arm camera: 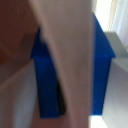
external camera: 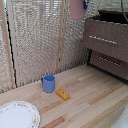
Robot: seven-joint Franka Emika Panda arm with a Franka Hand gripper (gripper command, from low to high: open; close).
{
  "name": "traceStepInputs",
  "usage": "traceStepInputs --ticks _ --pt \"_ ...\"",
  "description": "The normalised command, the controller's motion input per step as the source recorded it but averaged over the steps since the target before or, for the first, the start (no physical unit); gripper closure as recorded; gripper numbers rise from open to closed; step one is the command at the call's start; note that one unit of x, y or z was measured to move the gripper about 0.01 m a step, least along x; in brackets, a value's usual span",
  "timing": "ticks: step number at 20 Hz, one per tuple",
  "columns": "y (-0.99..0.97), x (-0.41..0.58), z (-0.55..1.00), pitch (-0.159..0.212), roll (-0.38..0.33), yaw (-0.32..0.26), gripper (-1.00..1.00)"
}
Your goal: Propose to navigate your clamp on the clench of the first drawer. Use gentle force to register to the cabinet. Send posterior your swing mandate till over it lurks, a cup of pink essence. Fortify your grip after aiming concentric with the pink cup’s periphery. Manoeuvre the pink towards the cabinet's top. Drop your compression till the cup is resting inside.
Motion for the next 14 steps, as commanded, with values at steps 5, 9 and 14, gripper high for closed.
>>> traceStepInputs --ticks 5,9,14 --pt "-0.68 0.006 0.95 0.033 0.073 -0.123 1.0" --pt "-0.75 -0.036 0.57 0.05 0.092 -0.099 1.0" --pt "-0.81 -0.038 0.23 0.052 0.084 -0.089 1.0"
